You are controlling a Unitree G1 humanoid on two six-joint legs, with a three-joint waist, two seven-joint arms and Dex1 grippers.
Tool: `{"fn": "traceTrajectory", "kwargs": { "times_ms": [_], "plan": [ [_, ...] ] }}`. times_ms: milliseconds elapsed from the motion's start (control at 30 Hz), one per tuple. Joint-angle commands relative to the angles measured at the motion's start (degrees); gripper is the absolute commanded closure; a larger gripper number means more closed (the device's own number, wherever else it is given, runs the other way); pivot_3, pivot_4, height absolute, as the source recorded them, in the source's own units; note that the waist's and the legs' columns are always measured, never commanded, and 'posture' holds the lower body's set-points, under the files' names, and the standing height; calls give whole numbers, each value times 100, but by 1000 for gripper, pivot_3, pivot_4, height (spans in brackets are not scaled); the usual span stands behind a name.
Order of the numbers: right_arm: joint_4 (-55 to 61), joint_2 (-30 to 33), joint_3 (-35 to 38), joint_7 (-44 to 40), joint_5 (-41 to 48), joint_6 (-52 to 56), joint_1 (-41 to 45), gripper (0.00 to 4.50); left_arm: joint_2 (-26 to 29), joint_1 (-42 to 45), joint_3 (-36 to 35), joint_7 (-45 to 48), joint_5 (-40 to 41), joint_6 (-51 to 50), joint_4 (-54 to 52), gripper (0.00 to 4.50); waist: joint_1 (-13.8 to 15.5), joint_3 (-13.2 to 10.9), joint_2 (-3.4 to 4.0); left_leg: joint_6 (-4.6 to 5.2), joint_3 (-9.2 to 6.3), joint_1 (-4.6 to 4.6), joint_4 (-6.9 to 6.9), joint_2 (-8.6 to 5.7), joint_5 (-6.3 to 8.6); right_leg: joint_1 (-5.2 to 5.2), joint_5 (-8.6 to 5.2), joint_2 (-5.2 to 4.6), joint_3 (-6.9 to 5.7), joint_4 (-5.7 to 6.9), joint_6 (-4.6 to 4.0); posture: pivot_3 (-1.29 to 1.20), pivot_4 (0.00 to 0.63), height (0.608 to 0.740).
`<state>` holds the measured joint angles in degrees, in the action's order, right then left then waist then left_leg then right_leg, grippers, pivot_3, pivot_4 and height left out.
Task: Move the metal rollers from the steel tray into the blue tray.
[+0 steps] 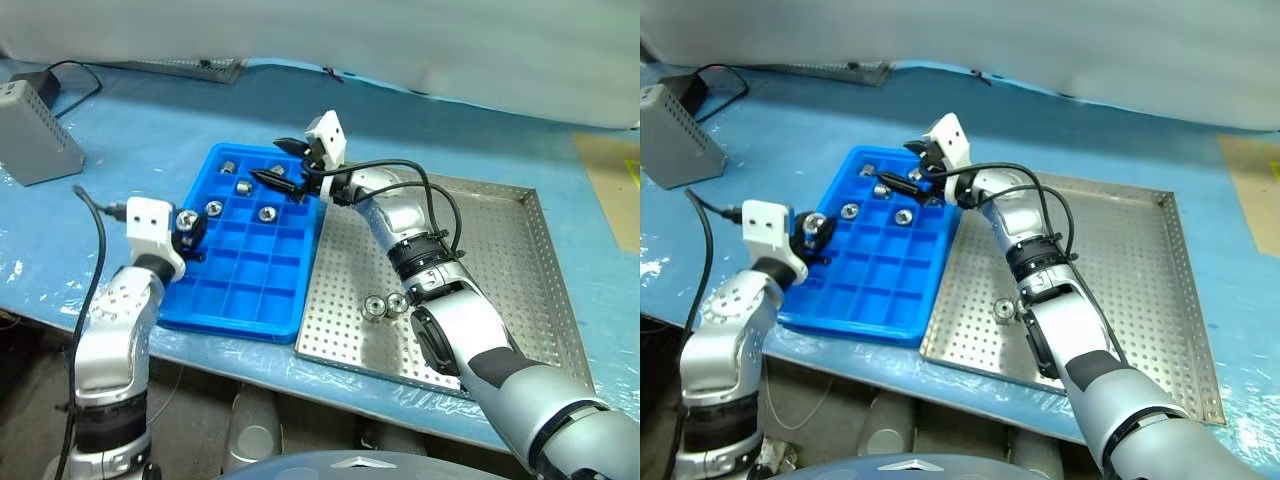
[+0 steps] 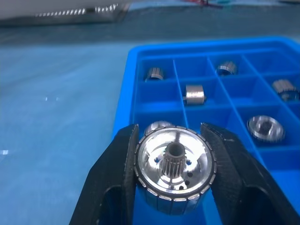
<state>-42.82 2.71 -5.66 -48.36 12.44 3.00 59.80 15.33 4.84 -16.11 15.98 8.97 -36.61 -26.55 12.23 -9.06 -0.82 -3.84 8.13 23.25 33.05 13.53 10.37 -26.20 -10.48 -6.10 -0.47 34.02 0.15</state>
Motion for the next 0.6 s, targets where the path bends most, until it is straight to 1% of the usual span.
{"fn": "traceTrajectory", "kwargs": {
  "times_ms": [33, 100, 167, 233, 333, 367, 433, 467, 600],
  "plan": [
    [-1, -84, 68, -49, -23, -236, 60, 0, -73, -240, -96, -241, 79, -102, -519, 2776, 12, -1, 2, -5, -7, -1, 0, 8, -3, -1, 0, 3, -7, 10, 0, 551, 150, 740],
    [-39, -98, 60, -57, -56, -278, 57, 0, -97, -304, -83, -354, 65, -157, -520, 2776, 18, -4, 6, -22, -14, -8, -1, 21, -13, -4, -3, 17, -10, 37, -3, 553, 150, 740],
    [-74, -107, 53, -43, -109, -344, 49, 0, -182, -292, -173, -626, -2, -227, -452, 2053, 30, -6, 11, -38, -25, -13, -2, 26, -23, -9, -9, 23, -11, 64, -11, 547, 150, 740],
    [-87, -105, 63, -17, -148, -378, 43, 0, -165, -159, -195, -779, -44, -245, -318, 1448, 32, -8, 13, -48, -27, -20, -5, 30, -29, -9, -9, 24, -12, 76, -12, 532, 150, 740],
    [34, -25, 93, 79, -196, -373, -52, 0, -61, 321, -185, -538, 291, -177, -20, 482, 56, -8, 14, -68, -36, -19, -8, 38, -47, -8, -3, 31, -12, 82, -21, 489, 150, 740],
    [80, 1, 114, 106, -195, -351, -84, 0, -19, 444, -177, -453, 369, -145, 68, 482, 76, -8, 14, -69, -40, -19, -8, 40, -54, -7, -1, 39, -12, 83, -25, 459, 150, 740],
    [377, 136, 173, 213, -181, -223, -260, 0, 145, 899, -89, 121, 753, 34, 390, 482, 122, -9, 14, -70, -44, -19, -7, 41, -59, -8, 2, 54, -11, 85, -29, 422, 150, 740],
    [541, 209, 204, 253, -156, -138, -349, 0, 230, 1101, -14, 395, 893, 133, 551, 482, 125, -9, 15, -70, -45, -17, -7, 42, -63, -6, 2, 55, -11, 85, -30, 361, 150, 740],
    [1570, 659, 397, 460, -48, 355, -884, 0, 601, 1987, 569, 2007, 1418, 594, 1439, 482, 90, -10, 17, -95, -45, -13, -4, 37, -85, -7, 5, 61, -10, 82, -30, 228, 150, 740]
  ]
}}
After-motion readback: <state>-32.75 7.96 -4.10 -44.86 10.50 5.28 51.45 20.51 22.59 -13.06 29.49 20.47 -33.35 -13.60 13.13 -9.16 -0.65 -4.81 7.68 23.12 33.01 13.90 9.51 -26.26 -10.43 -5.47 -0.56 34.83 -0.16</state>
